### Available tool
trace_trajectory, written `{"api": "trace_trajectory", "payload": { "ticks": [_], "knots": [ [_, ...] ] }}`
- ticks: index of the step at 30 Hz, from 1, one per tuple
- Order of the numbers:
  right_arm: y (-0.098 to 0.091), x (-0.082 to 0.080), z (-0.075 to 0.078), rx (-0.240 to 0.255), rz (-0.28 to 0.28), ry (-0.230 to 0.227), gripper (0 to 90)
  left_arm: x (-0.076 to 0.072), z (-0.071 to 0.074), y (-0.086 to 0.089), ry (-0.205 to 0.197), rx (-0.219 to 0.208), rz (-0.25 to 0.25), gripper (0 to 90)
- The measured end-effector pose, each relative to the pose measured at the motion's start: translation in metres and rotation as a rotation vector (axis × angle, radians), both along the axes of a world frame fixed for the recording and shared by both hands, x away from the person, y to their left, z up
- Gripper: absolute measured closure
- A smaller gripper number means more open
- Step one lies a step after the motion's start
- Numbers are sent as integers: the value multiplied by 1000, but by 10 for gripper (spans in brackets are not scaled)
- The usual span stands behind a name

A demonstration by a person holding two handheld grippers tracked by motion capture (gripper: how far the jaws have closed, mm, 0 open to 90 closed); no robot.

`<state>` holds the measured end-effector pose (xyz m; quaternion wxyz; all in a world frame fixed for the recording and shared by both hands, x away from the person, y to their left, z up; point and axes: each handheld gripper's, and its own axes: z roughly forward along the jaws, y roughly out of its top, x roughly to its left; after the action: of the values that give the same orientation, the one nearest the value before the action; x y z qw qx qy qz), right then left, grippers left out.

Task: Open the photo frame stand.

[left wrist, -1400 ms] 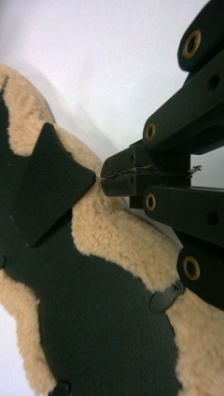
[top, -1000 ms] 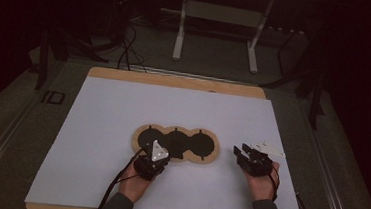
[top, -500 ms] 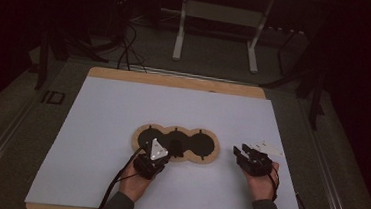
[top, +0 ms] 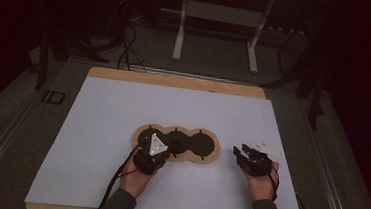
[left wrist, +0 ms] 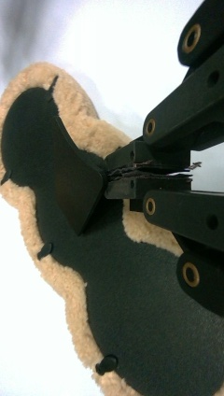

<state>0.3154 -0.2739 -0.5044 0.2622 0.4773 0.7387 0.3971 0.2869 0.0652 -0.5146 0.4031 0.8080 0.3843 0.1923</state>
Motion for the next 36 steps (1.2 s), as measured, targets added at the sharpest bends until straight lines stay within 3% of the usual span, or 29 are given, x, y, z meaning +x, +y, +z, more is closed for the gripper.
{"api": "trace_trajectory", "payload": {
  "ticks": [13, 18, 22, 25, 36],
  "knots": [
    [0, 0, 0, -2, 1, 1, 609, 9, 4, 1, 18, -18, 24, 875],
    [0, 0, 0, -3, 2, 1, 609, 8, 3, 0, 23, -9, 22, 769],
    [1, 0, 0, -2, 3, 3, 608, 9, 3, -1, 15, 7, 39, 590],
    [1, 0, -1, -3, 2, 5, 607, 10, 3, -2, 19, 39, 48, 509],
    [1, 1, -1, -5, 9, 7, 604, 12, 6, -11, -10, 91, 20, 431]
  ]
}}
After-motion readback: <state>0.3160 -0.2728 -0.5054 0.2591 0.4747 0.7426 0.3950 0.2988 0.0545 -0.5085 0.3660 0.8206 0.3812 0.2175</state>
